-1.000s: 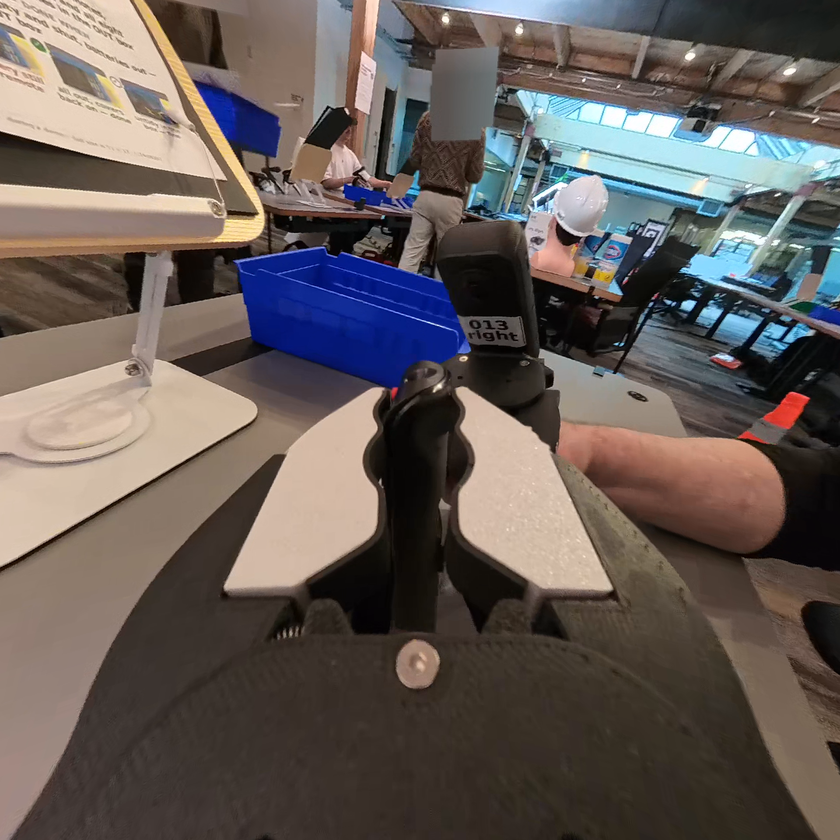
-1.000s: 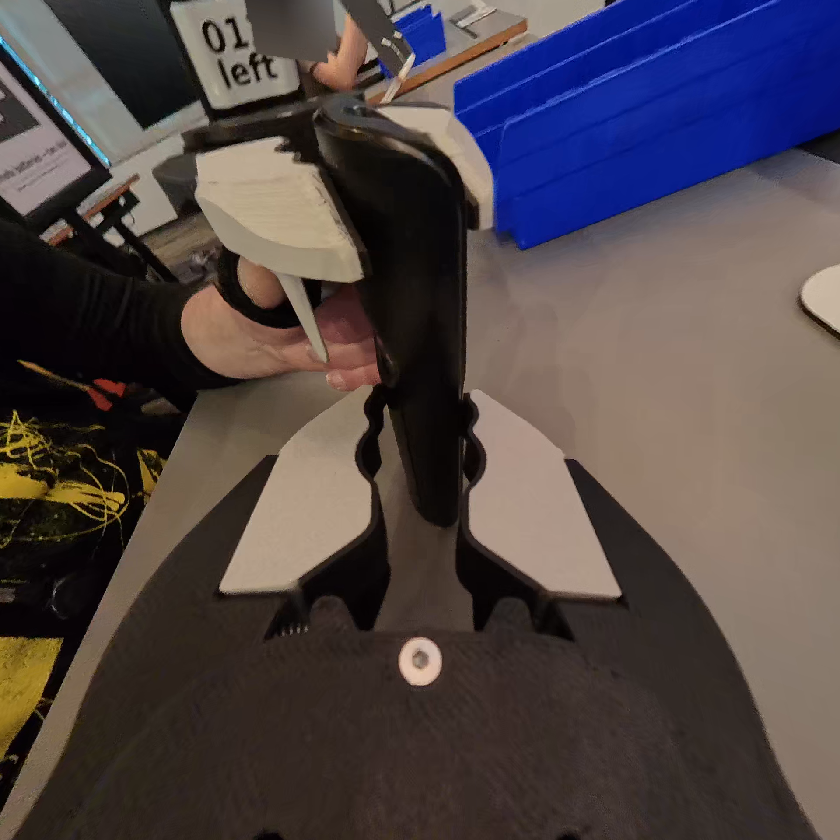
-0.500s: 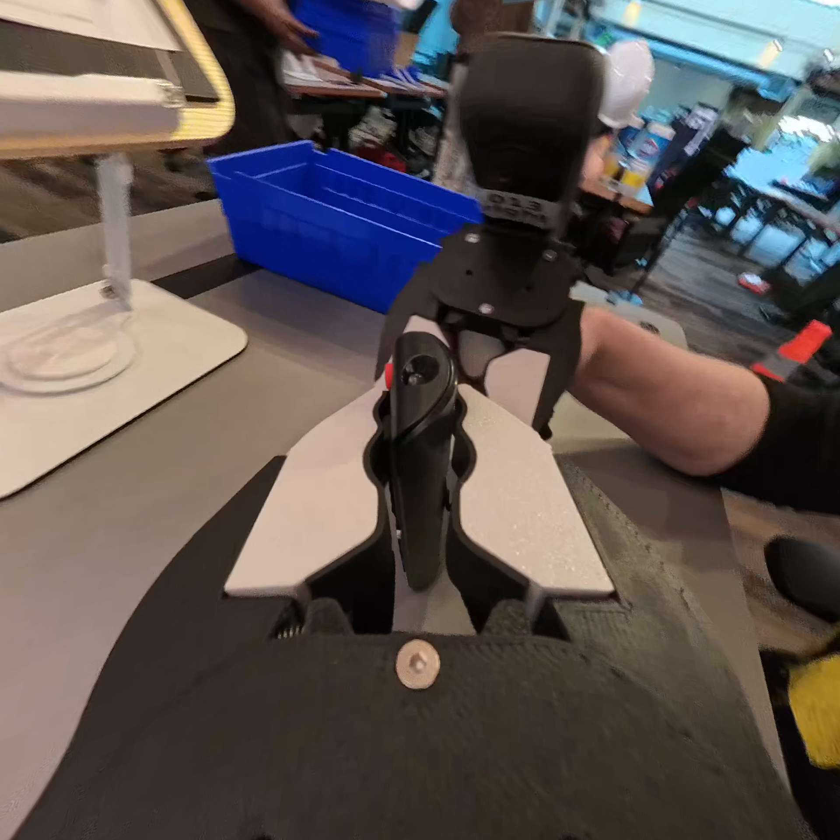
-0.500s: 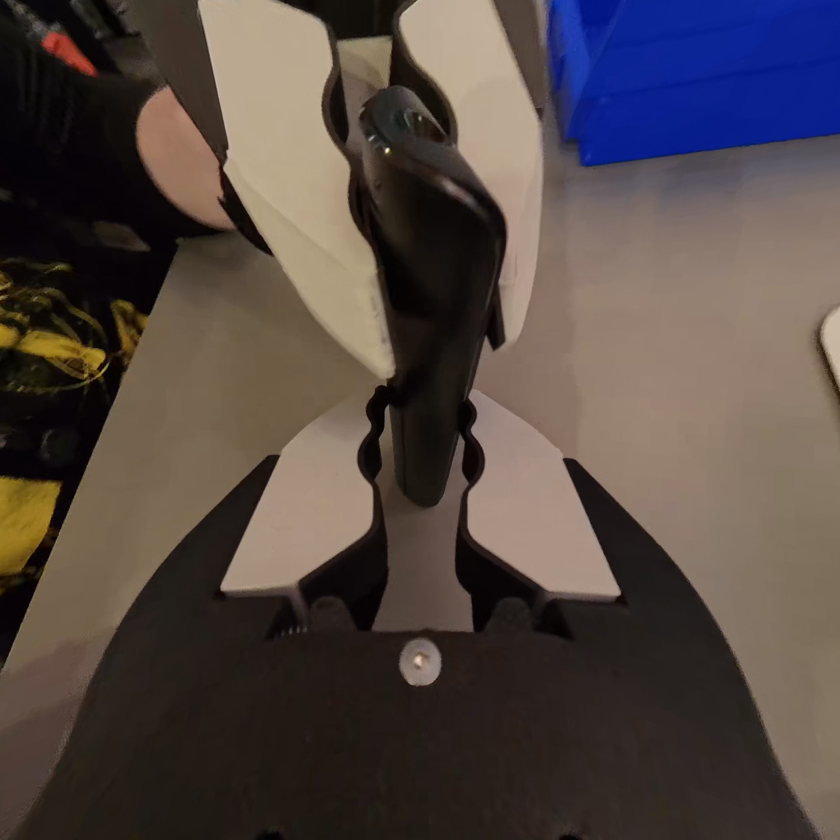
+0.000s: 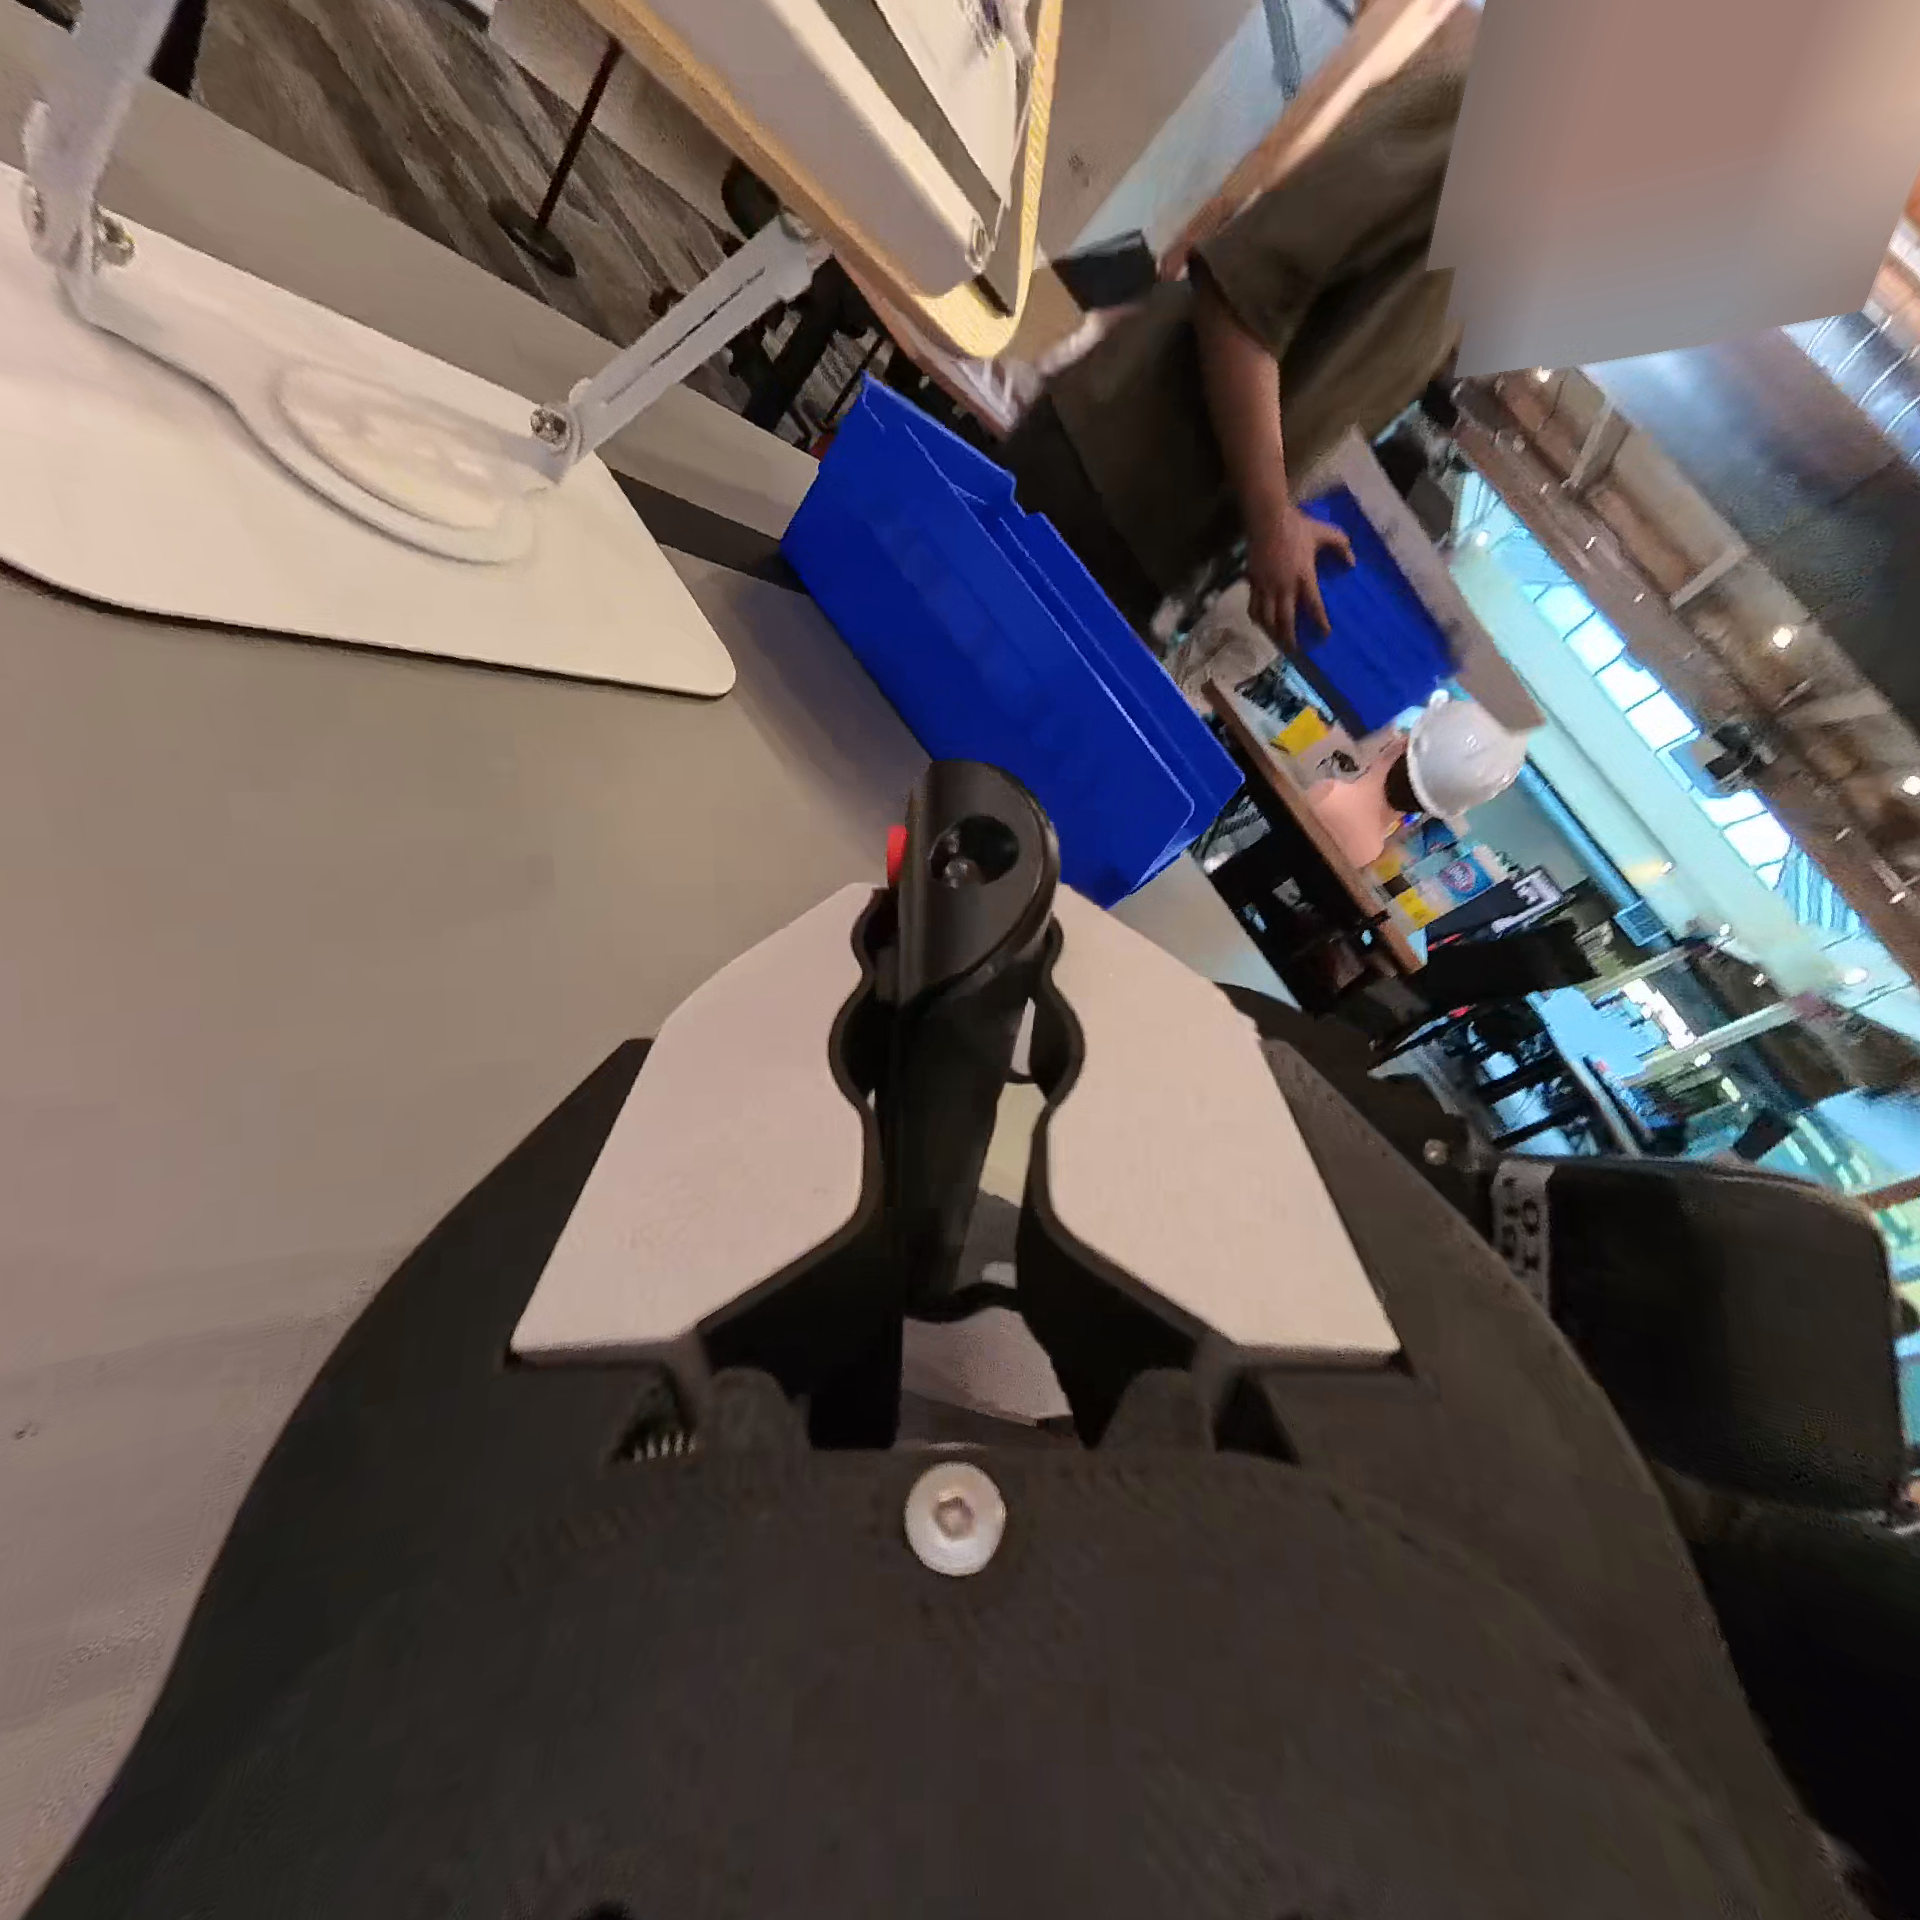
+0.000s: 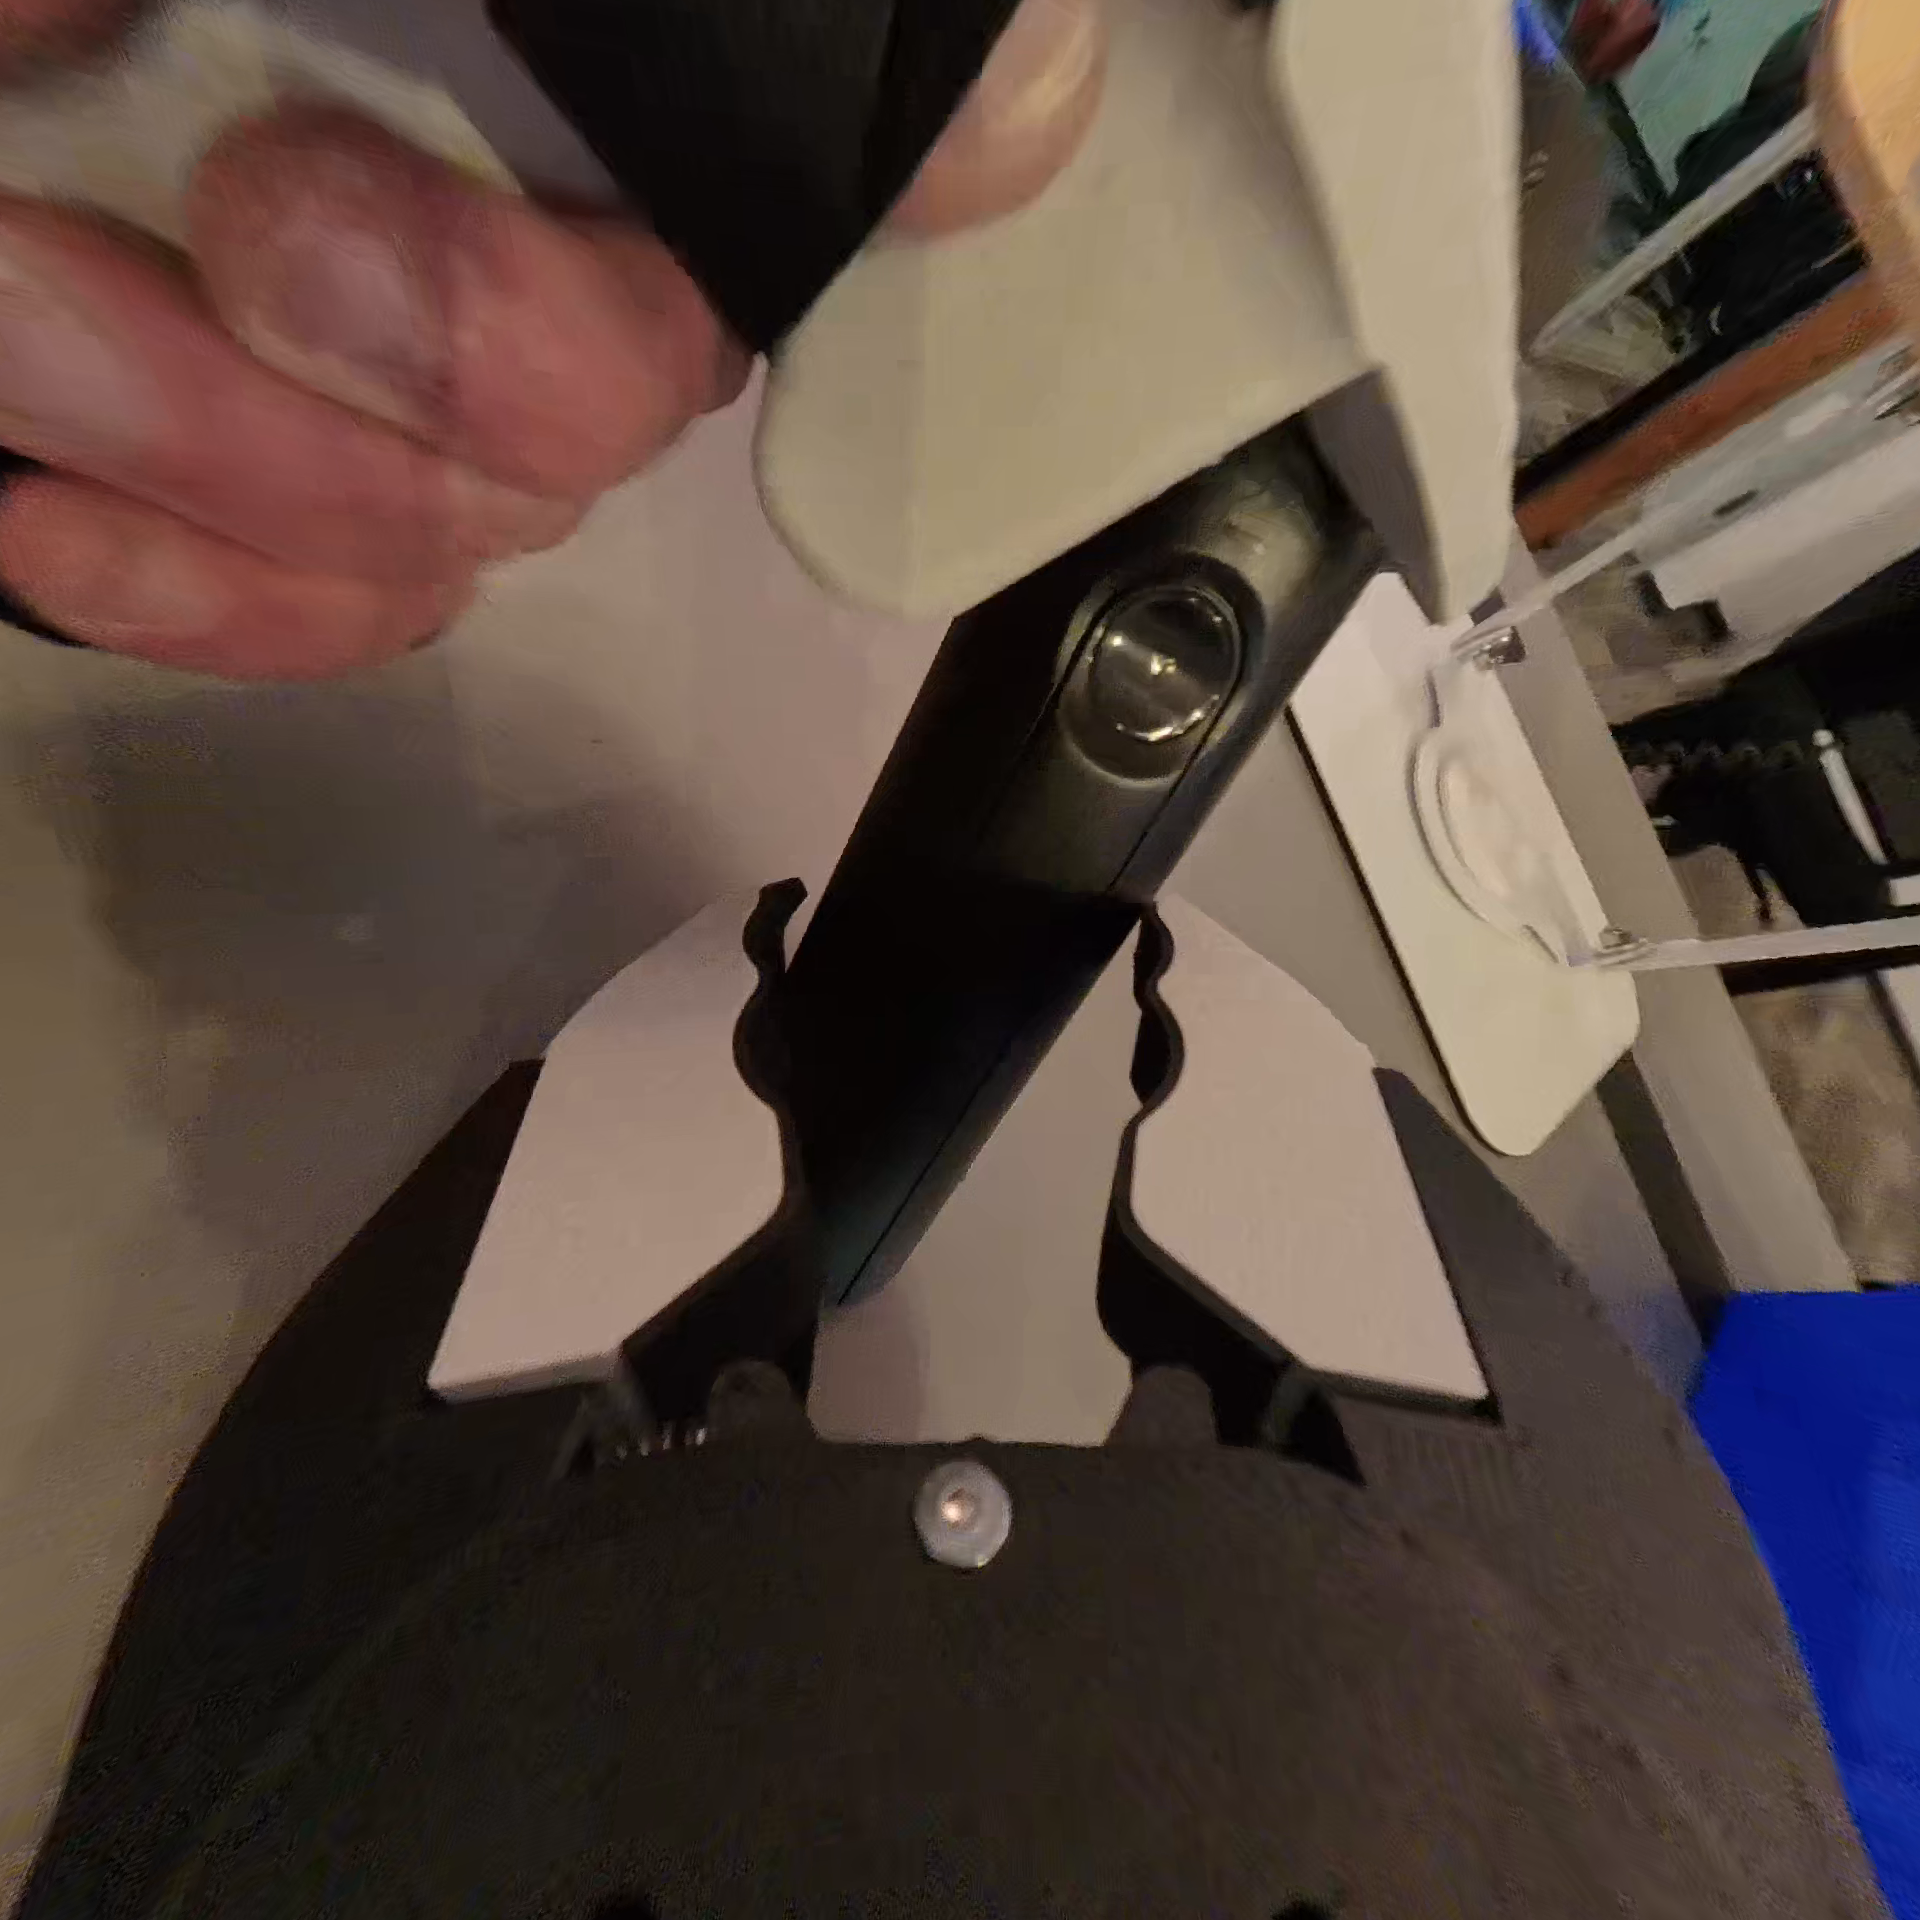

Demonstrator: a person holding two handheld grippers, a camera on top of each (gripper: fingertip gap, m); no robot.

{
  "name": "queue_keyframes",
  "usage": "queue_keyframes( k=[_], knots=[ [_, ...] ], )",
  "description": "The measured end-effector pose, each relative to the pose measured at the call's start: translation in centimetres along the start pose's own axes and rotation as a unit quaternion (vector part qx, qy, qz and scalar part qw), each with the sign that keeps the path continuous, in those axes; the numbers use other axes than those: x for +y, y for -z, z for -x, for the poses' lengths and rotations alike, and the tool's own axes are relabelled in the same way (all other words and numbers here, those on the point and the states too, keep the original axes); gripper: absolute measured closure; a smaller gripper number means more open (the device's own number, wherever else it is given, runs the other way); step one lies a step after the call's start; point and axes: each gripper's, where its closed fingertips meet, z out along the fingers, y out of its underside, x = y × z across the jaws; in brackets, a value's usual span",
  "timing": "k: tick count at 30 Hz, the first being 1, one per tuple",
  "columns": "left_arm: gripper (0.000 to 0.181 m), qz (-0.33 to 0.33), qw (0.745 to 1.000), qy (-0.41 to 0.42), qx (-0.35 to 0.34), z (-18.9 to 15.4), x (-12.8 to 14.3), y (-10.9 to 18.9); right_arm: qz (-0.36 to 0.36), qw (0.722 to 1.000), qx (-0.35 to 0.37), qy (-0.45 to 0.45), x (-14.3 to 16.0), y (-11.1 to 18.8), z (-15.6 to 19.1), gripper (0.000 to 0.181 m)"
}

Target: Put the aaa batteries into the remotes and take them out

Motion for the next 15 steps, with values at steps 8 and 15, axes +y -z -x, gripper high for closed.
queue_keyframes(
  k=[8, 15],
  knots=[
    [0.15, 0.007, 0.998, -0.02, 0.063, -1.1, 0.0, 0.6, -0.086, 0.984, -0.121, -0.093, -0.8, 1.0, -0.3, 0.13],
    [0.127, 0.054, 0.972, -0.143, 0.179, -4.5, 1.6, 0.8, -0.158, 0.925, -0.323, -0.122, -1.2, 3.5, 2.0, 0.129]
  ],
)
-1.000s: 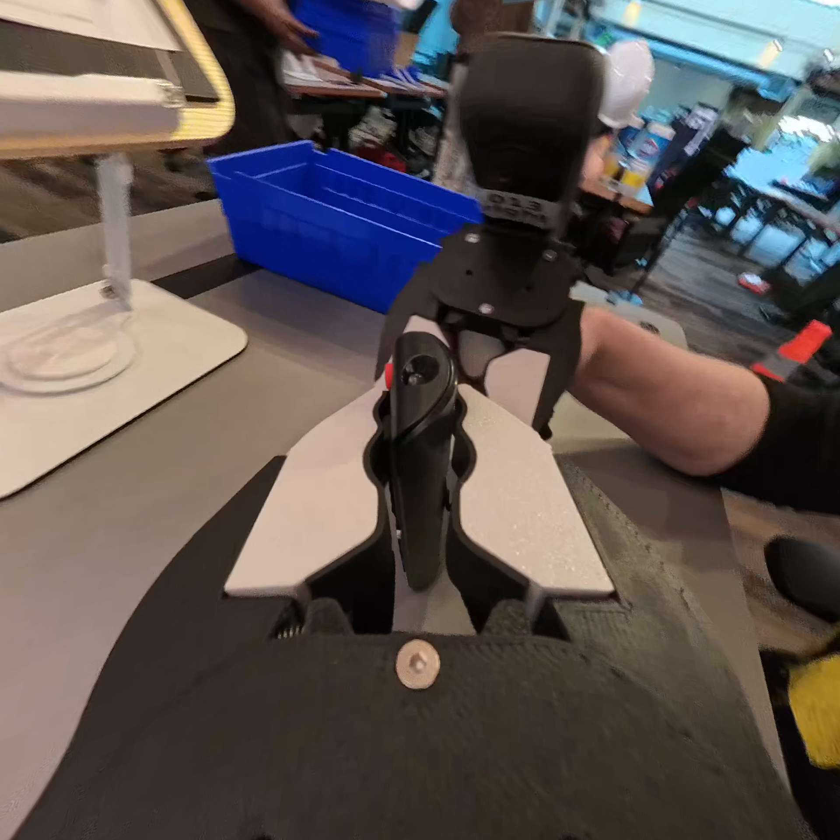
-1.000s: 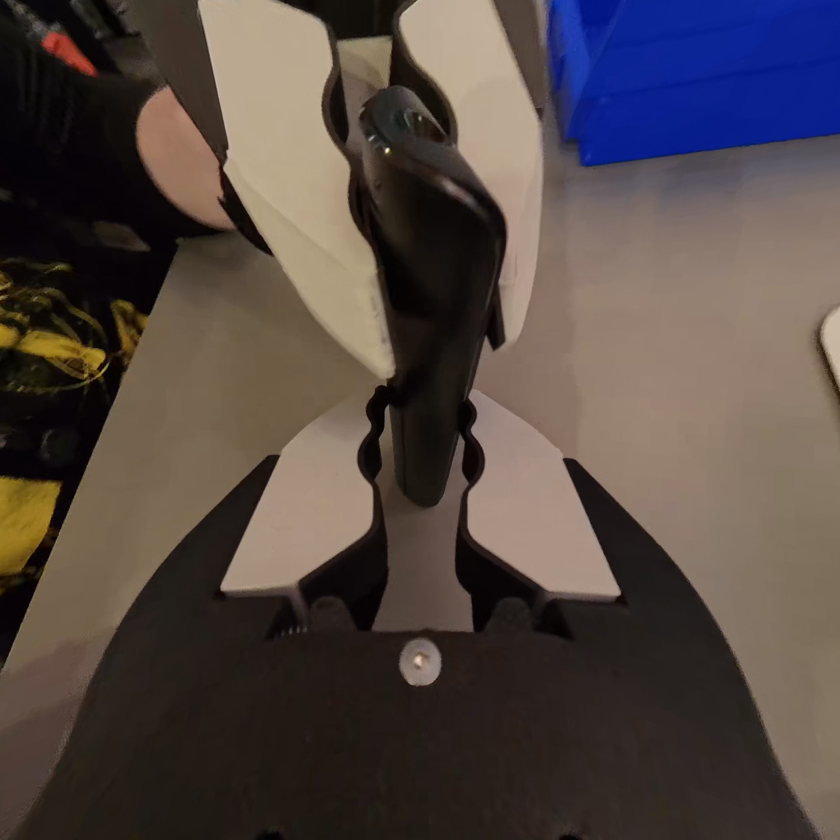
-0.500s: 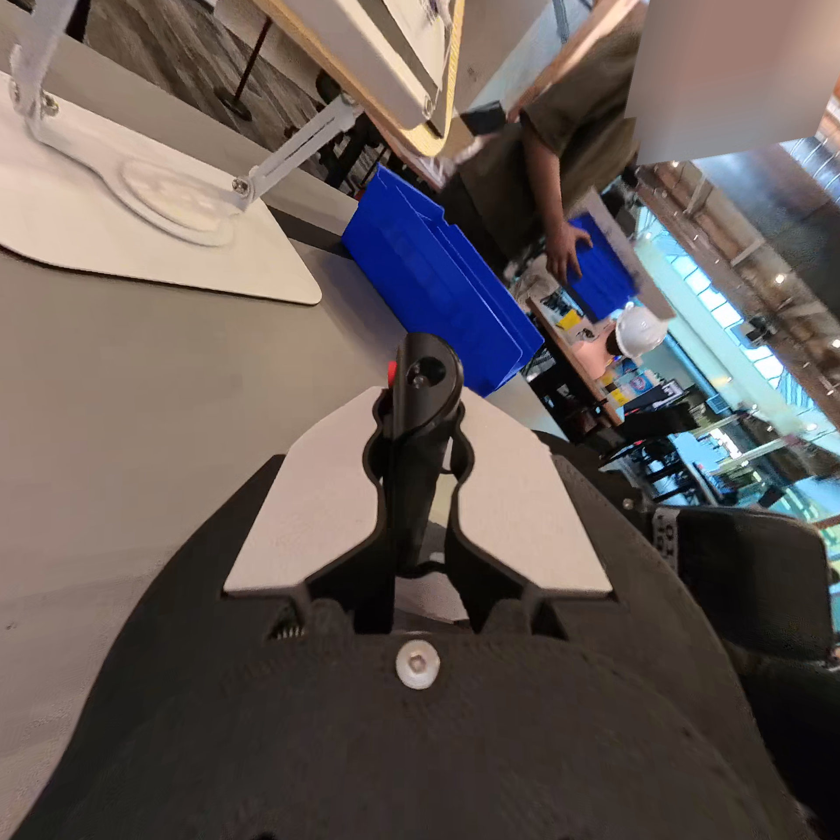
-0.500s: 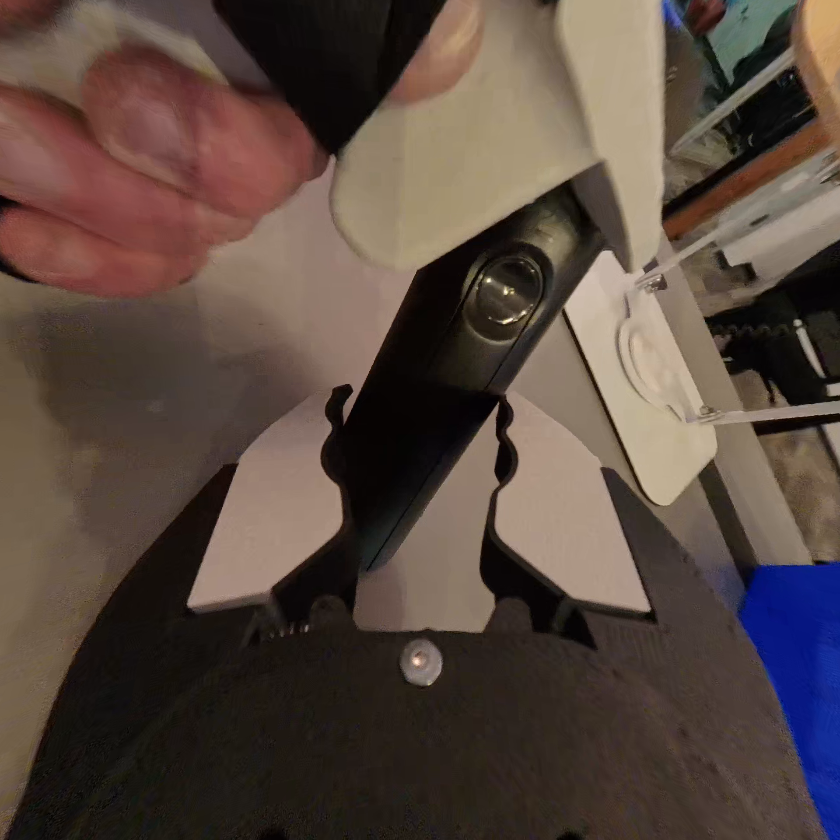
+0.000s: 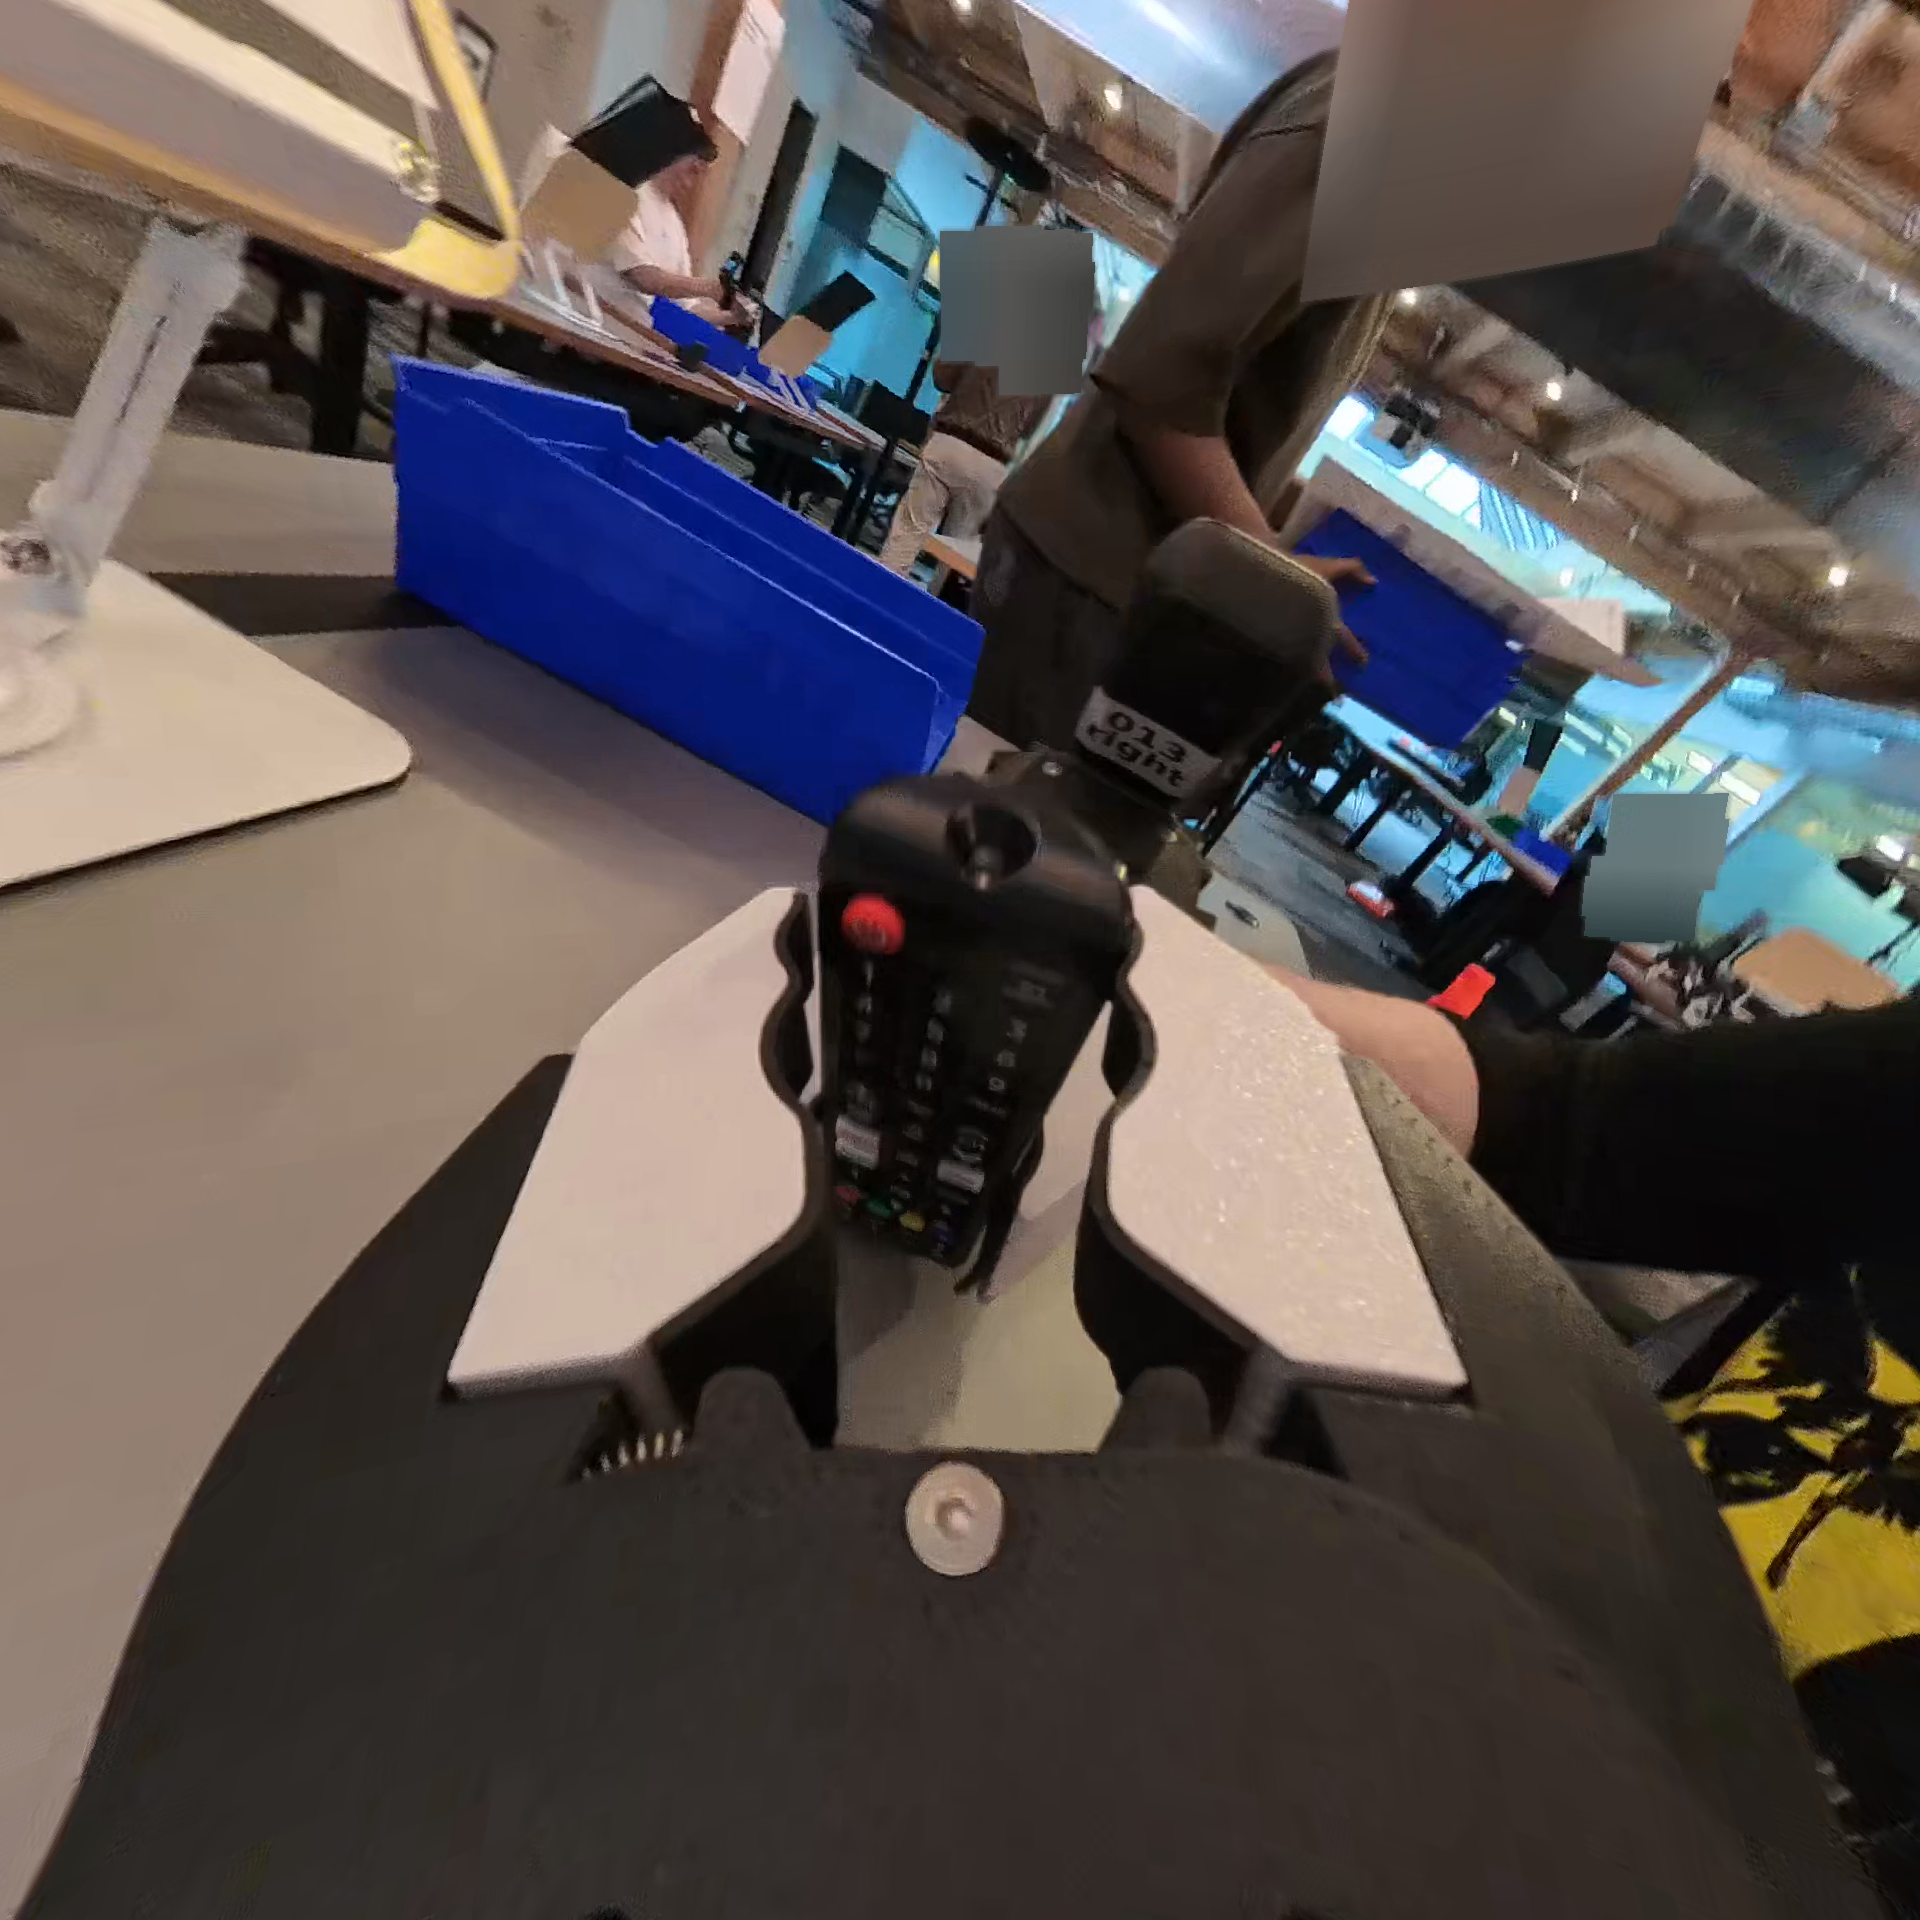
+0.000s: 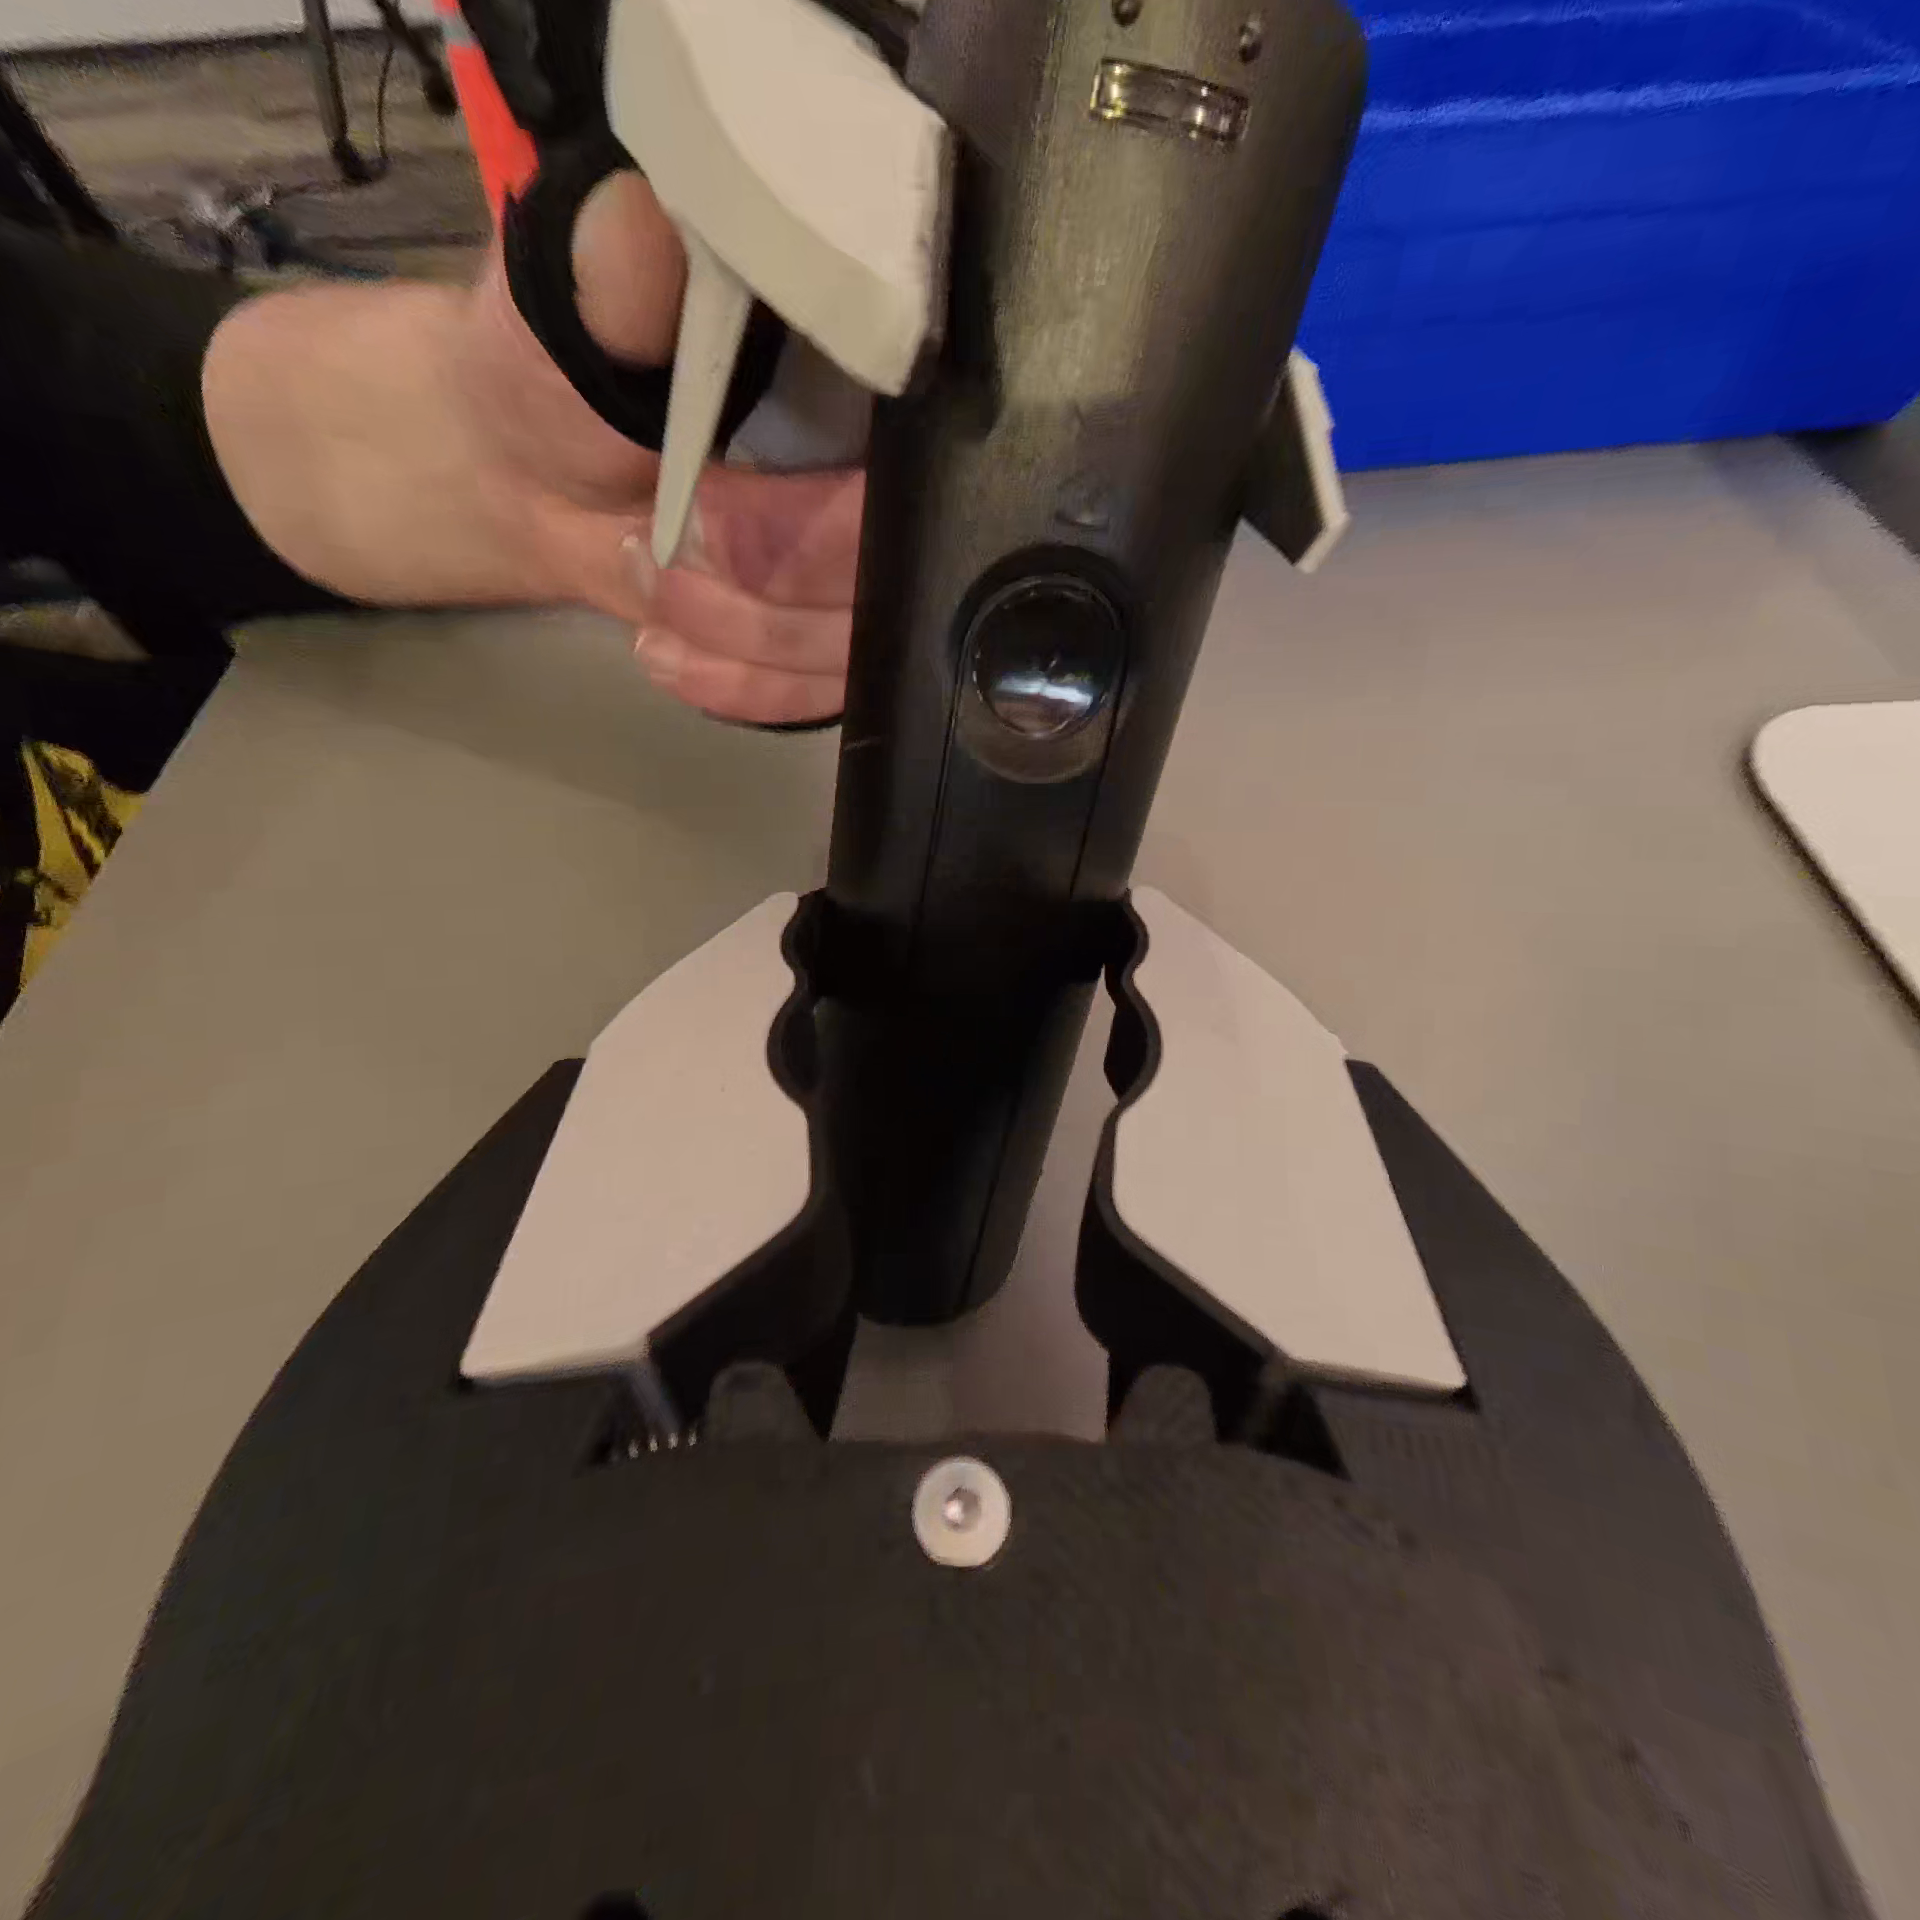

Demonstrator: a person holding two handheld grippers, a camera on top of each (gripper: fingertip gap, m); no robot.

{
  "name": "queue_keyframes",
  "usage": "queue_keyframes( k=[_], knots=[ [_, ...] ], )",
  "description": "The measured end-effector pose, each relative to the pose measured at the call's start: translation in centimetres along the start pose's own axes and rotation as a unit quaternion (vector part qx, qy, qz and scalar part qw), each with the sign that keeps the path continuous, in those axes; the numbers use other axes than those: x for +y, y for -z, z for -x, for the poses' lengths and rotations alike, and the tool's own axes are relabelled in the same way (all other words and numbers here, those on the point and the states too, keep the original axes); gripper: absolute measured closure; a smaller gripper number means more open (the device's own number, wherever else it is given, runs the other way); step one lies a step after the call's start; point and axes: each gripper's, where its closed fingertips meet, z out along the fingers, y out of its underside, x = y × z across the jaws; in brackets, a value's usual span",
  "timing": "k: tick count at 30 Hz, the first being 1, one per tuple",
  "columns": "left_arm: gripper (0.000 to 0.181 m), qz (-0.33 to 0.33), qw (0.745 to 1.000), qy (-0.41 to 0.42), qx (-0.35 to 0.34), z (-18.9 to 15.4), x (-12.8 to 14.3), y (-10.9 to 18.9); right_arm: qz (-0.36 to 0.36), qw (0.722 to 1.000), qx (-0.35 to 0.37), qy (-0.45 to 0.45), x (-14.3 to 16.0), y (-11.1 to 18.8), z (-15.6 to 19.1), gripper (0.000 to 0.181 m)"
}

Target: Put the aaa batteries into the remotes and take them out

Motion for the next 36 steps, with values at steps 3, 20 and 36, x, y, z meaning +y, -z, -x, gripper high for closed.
queue_keyframes(
  k=[3, 20, 36],
  knots=[
    [0.124, 0.012, 0.999, -0.03, 0.01, -0.5, 0.4, -0.3, 0.02, 0.999, -0.031, 0.009, 0.5, -0.5, 0.9, 0.13],
    [0.126, 0.021, 0.995, 0.084, -0.042, 2.0, 0.4, -0.4, 0.001, 0.953, 0.205, 0.222, -3.1, 0.7, -0.4, 0.132],
    [0.126, 0.029, 0.993, 0.108, -0.048, 2.8, 0.5, -0.6, 0.08, 0.913, 0.277, 0.29, -2.7, 0.8, -1.4, 0.145]
  ],
)
